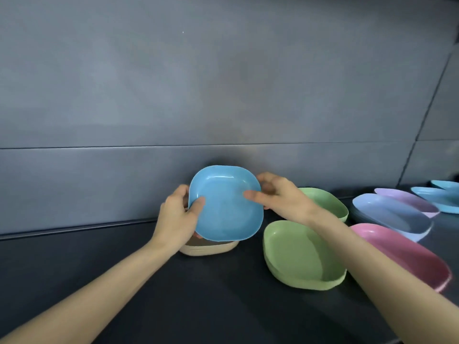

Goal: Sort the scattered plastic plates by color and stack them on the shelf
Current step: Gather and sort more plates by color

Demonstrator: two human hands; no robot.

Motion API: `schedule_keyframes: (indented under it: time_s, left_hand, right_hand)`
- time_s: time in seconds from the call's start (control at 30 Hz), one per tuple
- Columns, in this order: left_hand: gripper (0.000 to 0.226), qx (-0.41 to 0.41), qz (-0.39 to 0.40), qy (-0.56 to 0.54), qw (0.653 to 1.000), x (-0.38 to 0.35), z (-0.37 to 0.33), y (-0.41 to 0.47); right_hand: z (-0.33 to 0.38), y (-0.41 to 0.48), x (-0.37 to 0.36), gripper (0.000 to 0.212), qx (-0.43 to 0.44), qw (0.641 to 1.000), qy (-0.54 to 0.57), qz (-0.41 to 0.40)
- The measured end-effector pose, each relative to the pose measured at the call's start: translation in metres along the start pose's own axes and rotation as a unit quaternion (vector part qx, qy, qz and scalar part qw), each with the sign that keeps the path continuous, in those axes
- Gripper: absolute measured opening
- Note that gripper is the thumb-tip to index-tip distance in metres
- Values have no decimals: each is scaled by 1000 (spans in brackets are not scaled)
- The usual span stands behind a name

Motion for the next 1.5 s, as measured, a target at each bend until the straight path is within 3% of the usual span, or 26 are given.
schedule_keyframes:
  time_s: [0.17,0.37,0.5,0.93,1.3,1.5]
  left_hand:
    - [11,-22,37,-54,998,-62,-35,0]
    - [11,-44,89,-110,989,-146,-88,-8]
    - [10,-70,126,-92,985,-219,-128,-17]
    - [26,-85,167,-25,982,-379,-179,10]
    - [22,-100,268,17,958,-526,-183,95]
    - [35,-108,301,18,947,-602,-188,115]
  right_hand:
    - [-24,-26,55,17,10,995,-27,-99]
    - [-78,-62,138,20,9,989,-23,-149]
    - [-130,-84,205,24,-11,982,-38,-183]
    - [-235,-67,333,20,-38,982,-32,-182]
    - [-323,0,437,31,-105,963,-59,-242]
    - [-381,28,484,38,-145,964,-59,-213]
Point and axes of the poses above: each hand's wrist, its own y-axis towards the middle knuckle, its own x-axis out of the back of the hand, z = x × y, the point moved 4 cm from there along y, towards the middle knuckle, and after that the axes turned 15 degrees about -x, right-handed, at the moved point
